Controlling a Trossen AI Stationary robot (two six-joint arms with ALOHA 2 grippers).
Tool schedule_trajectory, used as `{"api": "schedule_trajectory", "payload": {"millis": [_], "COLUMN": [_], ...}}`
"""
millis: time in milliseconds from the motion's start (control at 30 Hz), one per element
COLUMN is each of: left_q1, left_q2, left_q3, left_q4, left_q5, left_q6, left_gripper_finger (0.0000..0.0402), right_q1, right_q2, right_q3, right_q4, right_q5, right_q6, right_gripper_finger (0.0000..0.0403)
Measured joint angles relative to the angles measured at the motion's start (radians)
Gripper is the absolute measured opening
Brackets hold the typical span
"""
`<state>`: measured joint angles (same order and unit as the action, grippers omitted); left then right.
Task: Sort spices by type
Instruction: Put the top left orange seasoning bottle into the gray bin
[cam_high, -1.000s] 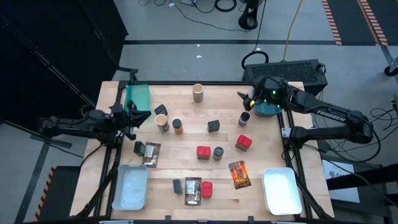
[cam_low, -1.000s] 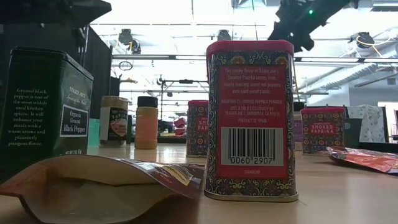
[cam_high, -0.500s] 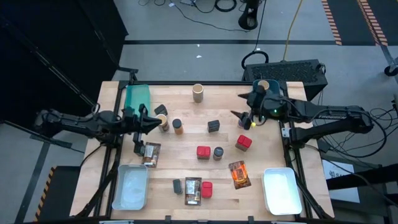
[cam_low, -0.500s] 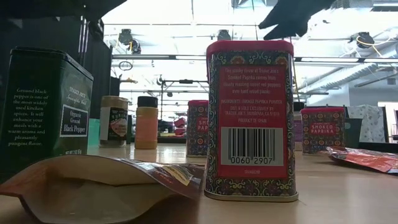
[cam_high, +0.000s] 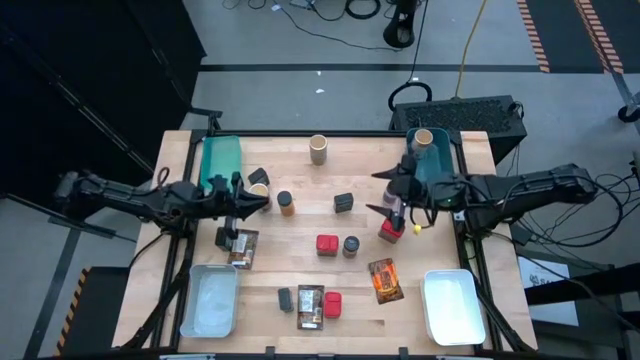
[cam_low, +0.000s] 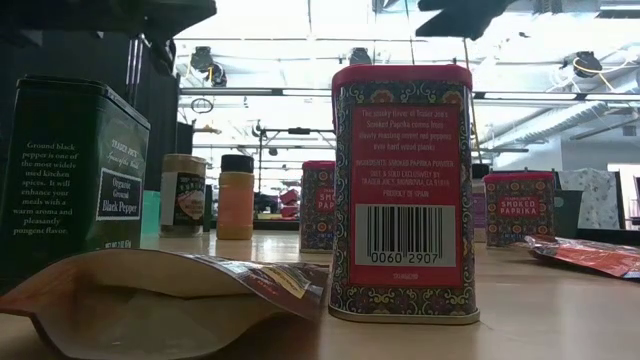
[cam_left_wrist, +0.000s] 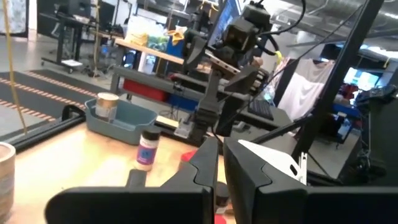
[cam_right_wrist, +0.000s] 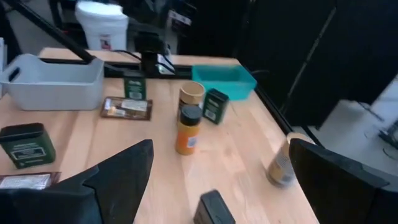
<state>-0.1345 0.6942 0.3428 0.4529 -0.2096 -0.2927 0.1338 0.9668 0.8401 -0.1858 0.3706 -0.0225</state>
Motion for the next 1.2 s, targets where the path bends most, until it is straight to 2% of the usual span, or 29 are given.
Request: {"api": "schedule_trajectory", "payload": {"millis": [233, 467, 700, 1000, 1200], "left_q1": [0.0, 0.0, -0.024, -0.025, -0.024], "left_q2": [0.075, 0.126, 0.195, 0.213, 0.236], "left_q3": [0.001, 0.005, 0.069, 0.18, 0.265], "left_q4": [0.005, 0.0, -0.011, -0.226, -0.415], "left_q5": [-0.034, -0.034, -0.034, -0.031, -0.059], "left_q6": [-0.055, -0.095, -0.065, -0.07, -0.133], "left_gripper_finger": [0.0029, 0.0029, 0.0029, 0.0029, 0.0029], "right_q1": [0.042, 0.052, 0.052, 0.051, 0.051], "right_q2": [0.0, 0.0, 0.0, 0.0, 0.0], "right_q3": [-0.044, -0.046, -0.046, -0.046, -0.046], "right_q4": [0.106, 0.108, 0.108, 0.101, 0.1], "right_q5": [0.0, -0.001, -0.001, -0.001, -0.001], "right_q6": [-0.077, -0.087, -0.091, -0.094, -0.096], "right_gripper_finger": [0.0361, 0.0361, 0.0361, 0.0361, 0.0361]}}
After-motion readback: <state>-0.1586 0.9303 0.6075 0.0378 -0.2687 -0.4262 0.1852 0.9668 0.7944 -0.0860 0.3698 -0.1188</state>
